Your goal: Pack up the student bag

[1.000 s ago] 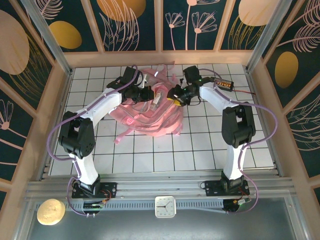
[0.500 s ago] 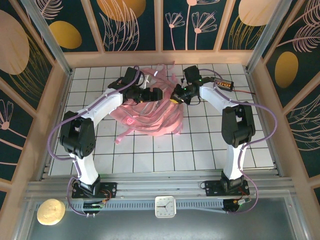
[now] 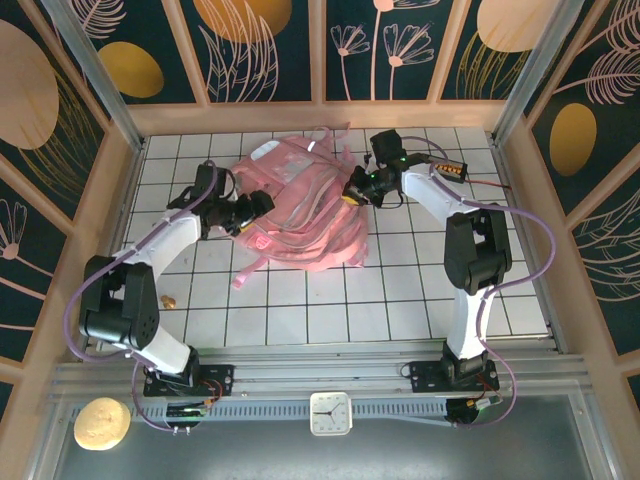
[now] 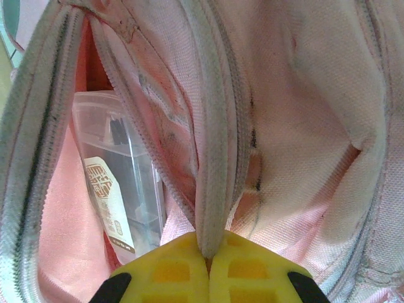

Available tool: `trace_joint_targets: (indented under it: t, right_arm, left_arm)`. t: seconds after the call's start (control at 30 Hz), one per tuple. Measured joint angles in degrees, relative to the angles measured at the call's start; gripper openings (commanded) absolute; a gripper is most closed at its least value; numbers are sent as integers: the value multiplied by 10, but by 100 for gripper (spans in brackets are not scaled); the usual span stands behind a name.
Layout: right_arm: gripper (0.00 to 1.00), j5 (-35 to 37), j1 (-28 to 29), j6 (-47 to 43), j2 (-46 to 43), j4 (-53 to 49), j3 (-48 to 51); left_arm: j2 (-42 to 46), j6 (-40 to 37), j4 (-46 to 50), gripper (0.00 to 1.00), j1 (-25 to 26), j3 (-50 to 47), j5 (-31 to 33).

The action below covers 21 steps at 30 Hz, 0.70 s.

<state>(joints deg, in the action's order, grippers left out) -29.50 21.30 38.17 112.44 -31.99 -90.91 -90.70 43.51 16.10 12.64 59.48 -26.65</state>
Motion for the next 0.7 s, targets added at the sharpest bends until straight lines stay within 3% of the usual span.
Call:
trace_joint_targets:
  t: [0.27,0.7]
  right_arm:
    - [0,-2,-5,-3,-4,0,0]
    - [0,-6,-14,-8,-8,0,0]
  left_arm:
    - [-51,47,-64,62,0,5,-34]
    - [-80,53,-95,59,0,24,-40]
